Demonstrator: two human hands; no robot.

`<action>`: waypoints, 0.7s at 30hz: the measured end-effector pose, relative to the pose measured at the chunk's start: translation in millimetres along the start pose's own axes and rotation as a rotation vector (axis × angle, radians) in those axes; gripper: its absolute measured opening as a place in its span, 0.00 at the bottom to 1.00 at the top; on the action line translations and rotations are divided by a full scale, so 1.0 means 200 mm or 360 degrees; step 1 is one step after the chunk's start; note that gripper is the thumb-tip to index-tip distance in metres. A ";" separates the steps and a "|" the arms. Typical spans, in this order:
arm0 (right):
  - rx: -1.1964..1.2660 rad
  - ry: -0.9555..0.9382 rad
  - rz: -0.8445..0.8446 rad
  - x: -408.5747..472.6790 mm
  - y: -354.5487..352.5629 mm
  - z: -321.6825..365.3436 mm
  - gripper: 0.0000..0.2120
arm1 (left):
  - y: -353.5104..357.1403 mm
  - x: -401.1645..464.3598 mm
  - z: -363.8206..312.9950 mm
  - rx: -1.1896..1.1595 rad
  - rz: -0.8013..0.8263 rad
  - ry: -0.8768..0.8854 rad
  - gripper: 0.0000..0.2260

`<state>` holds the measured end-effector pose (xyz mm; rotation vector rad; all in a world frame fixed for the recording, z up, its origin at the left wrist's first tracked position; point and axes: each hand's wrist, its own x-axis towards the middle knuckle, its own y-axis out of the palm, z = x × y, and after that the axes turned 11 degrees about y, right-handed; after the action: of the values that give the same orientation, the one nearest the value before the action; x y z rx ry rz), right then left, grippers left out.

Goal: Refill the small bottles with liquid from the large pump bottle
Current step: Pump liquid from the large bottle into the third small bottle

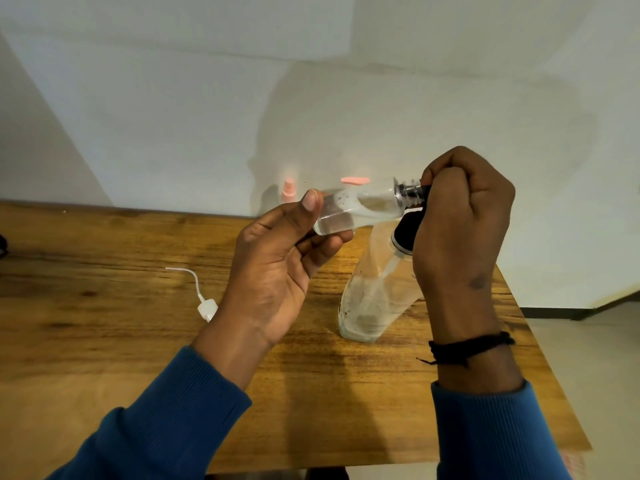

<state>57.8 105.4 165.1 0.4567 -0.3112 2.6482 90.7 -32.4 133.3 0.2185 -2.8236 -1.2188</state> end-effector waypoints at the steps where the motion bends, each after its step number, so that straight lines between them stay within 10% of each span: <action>1: 0.0017 0.0004 0.0004 -0.01 0.00 0.00 0.12 | 0.00 0.00 0.00 0.0003 -0.0007 0.0005 0.12; 21: 0.0086 0.0045 0.0001 -0.01 0.01 0.01 0.12 | 0.00 0.00 0.00 0.0008 0.0000 -0.0002 0.12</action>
<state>60.1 102.5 166.2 0.4356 -0.2313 2.6669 91.1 -32.8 134.3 0.2182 -2.8284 -1.2122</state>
